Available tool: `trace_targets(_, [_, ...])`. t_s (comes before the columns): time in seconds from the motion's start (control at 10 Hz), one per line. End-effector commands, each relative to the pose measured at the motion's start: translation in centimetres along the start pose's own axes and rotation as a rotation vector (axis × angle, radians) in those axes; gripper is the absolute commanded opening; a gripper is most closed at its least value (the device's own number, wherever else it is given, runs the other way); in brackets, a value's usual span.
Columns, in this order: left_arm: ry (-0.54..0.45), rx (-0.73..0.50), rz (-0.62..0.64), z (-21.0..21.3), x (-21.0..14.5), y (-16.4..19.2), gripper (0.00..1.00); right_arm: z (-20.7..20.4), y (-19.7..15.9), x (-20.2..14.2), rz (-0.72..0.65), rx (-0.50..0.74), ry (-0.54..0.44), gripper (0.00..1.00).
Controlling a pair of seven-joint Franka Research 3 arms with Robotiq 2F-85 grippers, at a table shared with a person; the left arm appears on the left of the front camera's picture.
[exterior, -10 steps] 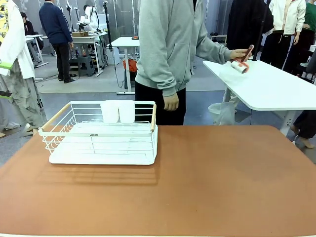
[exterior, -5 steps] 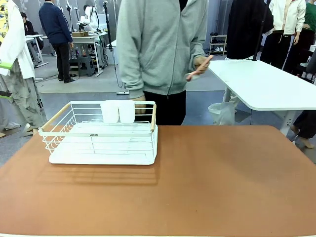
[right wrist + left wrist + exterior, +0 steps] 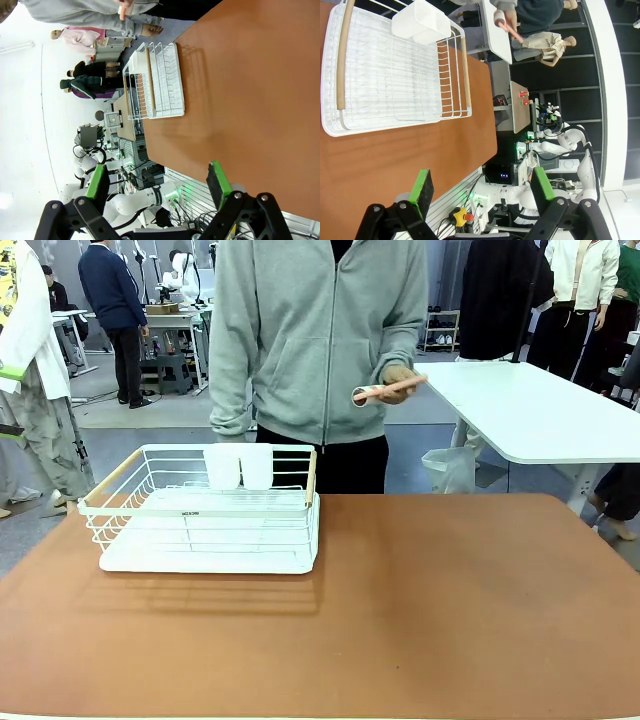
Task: Clean the table.
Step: Pick up the Lint Roller when the human hands it over.
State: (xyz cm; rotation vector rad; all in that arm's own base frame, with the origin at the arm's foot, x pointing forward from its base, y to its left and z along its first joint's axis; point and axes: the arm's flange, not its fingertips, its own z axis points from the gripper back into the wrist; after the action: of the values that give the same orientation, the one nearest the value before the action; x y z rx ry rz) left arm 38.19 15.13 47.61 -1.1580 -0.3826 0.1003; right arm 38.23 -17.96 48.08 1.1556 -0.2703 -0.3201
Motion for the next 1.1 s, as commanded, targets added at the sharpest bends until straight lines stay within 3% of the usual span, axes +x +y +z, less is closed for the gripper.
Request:
trace_targets(0.0, [-0.004,-0.012,-0.005,0.16,-0.07,-0.03,1.00,0.04,0.22,-0.25,0.012,0.017,-0.005,1.00])
trace_targets(1.0, [-0.004,-0.012,-0.005,0.16,-0.07,-0.03,1.00,0.04,0.22,-0.25,0.012,0.017,-0.005,1.00])
